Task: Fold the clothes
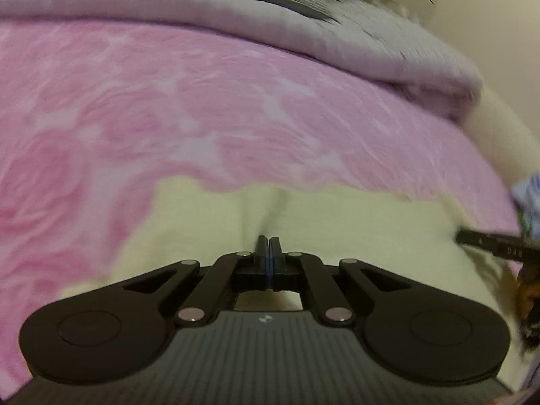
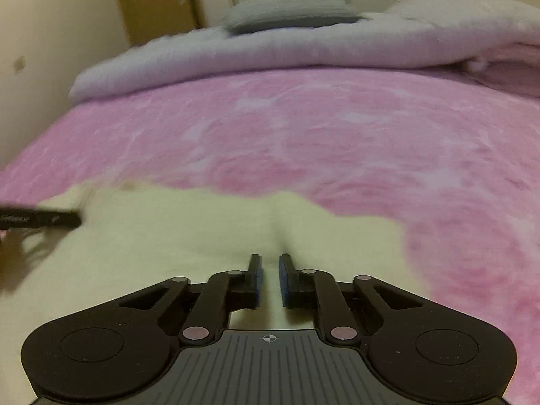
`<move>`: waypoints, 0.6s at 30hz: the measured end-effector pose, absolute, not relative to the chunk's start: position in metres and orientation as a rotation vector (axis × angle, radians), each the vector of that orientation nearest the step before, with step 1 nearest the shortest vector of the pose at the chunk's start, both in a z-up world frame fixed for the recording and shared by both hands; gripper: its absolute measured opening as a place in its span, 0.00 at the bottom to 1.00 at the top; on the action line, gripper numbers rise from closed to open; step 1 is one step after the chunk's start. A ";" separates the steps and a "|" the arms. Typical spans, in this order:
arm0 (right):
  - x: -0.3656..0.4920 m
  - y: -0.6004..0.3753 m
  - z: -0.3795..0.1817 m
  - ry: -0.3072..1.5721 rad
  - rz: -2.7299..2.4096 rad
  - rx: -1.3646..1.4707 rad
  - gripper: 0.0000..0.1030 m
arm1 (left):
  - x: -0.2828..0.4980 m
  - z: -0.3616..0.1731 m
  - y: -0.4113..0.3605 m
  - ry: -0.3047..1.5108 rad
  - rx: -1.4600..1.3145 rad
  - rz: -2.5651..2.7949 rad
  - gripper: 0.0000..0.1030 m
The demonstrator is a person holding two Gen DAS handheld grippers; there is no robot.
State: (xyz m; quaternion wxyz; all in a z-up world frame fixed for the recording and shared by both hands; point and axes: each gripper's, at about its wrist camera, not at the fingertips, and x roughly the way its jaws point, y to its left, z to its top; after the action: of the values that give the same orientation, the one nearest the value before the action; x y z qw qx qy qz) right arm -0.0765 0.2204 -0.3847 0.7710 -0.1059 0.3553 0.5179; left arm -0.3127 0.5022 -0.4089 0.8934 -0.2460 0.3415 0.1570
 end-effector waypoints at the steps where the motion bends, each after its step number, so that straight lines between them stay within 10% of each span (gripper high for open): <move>1: -0.073 0.216 -0.382 0.765 1.098 -0.218 0.11 | -0.317 -0.405 0.505 0.701 -0.500 0.335 0.03; 18: -0.045 0.209 -0.382 0.741 0.942 -0.255 0.11 | -0.315 -0.389 0.509 0.718 -0.328 0.467 0.02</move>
State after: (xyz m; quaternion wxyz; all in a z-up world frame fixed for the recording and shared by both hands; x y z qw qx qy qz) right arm -0.0453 0.2087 -0.3822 0.8180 -0.1196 0.3479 0.4422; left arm -0.3149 0.5090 -0.3887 0.8967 -0.1585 0.3463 0.2255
